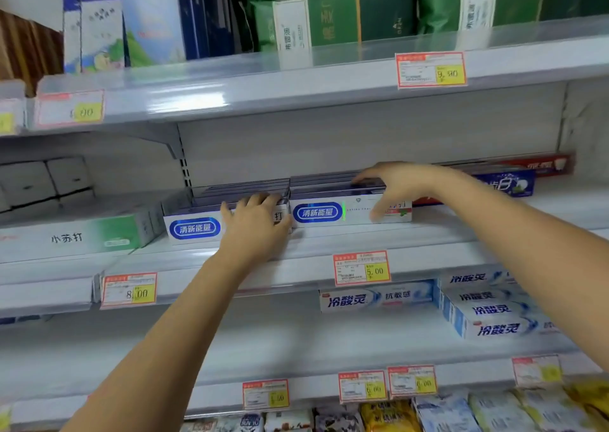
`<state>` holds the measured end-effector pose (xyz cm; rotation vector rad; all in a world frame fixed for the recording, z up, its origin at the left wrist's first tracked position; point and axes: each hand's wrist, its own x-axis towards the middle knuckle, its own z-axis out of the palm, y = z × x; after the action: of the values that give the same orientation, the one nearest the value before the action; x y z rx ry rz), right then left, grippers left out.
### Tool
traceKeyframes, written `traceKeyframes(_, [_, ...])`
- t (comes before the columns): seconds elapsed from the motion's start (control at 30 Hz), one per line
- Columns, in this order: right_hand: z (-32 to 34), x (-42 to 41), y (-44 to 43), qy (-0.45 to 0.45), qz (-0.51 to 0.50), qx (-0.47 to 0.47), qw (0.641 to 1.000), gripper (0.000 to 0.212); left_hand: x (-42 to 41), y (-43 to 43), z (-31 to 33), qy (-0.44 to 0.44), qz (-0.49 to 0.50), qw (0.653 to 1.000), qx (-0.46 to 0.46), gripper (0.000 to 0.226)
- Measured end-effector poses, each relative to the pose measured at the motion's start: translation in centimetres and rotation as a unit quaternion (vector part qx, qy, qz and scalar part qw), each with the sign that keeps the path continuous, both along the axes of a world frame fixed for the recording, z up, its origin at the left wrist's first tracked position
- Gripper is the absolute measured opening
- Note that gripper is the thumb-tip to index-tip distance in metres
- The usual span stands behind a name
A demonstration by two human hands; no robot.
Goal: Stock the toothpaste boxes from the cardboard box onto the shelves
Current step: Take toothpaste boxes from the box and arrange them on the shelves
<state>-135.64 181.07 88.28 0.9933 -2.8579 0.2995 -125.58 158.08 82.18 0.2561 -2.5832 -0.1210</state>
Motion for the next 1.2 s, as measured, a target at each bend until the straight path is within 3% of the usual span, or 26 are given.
traceKeyframes(0.3, [-1.2,-1.6,-0.6,0.053,-0.009,-0.023,0.998,0.077,0.1,0.1,-0.3,0.027,-0.013,1.000,0.006,0.050])
traceKeyframes(0.5, [0.2,-2.0,4.0,-0.064,0.005,-0.202,0.977,0.068,0.1,-0.1,-0.3,0.025,-0.014,1.000,0.006,0.050])
traceKeyframes(0.6, [0.5,-2.2,6.0,-0.072,-0.015,-0.233,0.970,0.058,0.1,-0.1,-0.3,0.023,-0.015,1.000,0.007,0.050])
traceKeyframes(0.87, [-0.2,-1.7,6.0,-0.054,-0.029,-0.206,0.977,0.069,0.2,-0.1,-0.4,0.023,-0.020,1.000,0.001,0.050])
traceKeyframes(1.03, [-0.9,-0.9,2.1,0.008,0.005,-0.079,0.997,0.088,0.2,-0.1,-0.3,0.024,-0.023,0.999,0.007,0.049])
traceKeyframes(1.2, [-1.4,-0.4,-0.4,0.047,0.016,-0.014,0.999,0.086,0.3,-0.4,0.2,0.001,-0.040,0.999,0.025,0.048])
